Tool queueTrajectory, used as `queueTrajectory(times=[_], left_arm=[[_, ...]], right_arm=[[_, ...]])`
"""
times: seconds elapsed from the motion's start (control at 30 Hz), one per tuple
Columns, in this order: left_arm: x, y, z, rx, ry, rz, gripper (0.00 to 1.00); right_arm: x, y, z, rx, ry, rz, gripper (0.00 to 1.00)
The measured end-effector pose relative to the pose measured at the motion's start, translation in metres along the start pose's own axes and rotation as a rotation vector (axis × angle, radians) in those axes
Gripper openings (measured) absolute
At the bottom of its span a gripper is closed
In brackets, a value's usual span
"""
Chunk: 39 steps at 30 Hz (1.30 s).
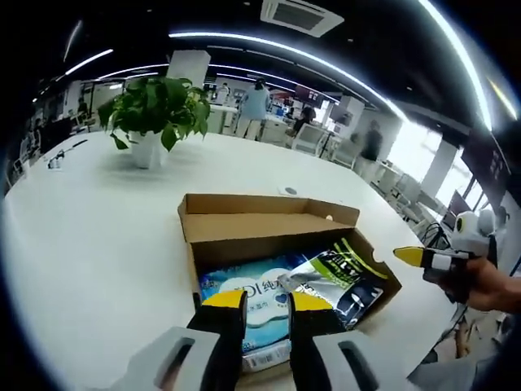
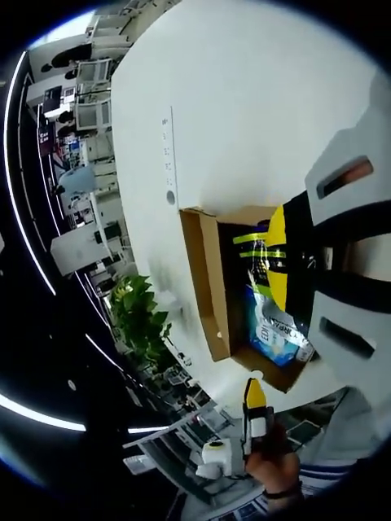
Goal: Operate the shoe box by opening the lid, removing the specified soft item, and placing it in the target area until the item is outside and the box remains undamaged.
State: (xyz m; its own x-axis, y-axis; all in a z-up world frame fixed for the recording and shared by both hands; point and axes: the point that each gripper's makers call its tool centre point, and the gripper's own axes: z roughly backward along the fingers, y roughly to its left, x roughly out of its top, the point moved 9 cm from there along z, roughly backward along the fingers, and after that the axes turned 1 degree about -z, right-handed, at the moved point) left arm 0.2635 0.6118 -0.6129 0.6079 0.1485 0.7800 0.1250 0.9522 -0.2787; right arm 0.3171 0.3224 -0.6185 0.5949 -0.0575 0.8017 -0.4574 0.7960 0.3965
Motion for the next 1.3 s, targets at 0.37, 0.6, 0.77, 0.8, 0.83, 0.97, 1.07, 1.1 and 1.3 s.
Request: queueTrajectory(times=[0.37,0.6,0.77,0.8,0.83,0.97,1.07,1.1,1.3], left_arm=[[-0.018,-0.028,-0.028,-0.048,0.138,0.052,0.22],[-0.022,-0.038,-0.039,-0.07,0.198,0.102,0.22],[-0.027,-0.045,-0.047,-0.087,0.261,0.129,0.22],[-0.029,-0.046,-0.049,-0.087,0.271,0.138,0.22],[-0.029,-0.047,-0.05,-0.091,0.277,0.143,0.22],[-0.034,-0.051,-0.055,-0.107,0.311,0.18,0.2],[-0.033,-0.052,-0.057,-0.101,0.32,0.187,0.18],[-0.033,-0.052,-0.057,-0.104,0.321,0.197,0.17],[-0.033,-0.054,-0.058,-0.123,0.316,0.228,0.13]], right_arm=[[-0.005,-0.008,0.016,0.054,0.0,-0.002,0.07],[-0.006,-0.02,0.029,0.07,-0.007,-0.006,0.08],[-0.009,-0.025,0.037,0.075,-0.016,-0.013,0.08],[-0.01,-0.026,0.038,0.076,-0.019,-0.015,0.08],[-0.01,-0.026,0.039,0.076,-0.021,-0.016,0.08],[-0.013,-0.029,0.043,0.077,-0.032,-0.034,0.07],[-0.015,-0.03,0.044,0.08,-0.033,-0.04,0.07],[-0.016,-0.031,0.044,0.084,-0.033,-0.042,0.07],[-0.022,-0.031,0.043,0.093,-0.033,-0.063,0.07]])
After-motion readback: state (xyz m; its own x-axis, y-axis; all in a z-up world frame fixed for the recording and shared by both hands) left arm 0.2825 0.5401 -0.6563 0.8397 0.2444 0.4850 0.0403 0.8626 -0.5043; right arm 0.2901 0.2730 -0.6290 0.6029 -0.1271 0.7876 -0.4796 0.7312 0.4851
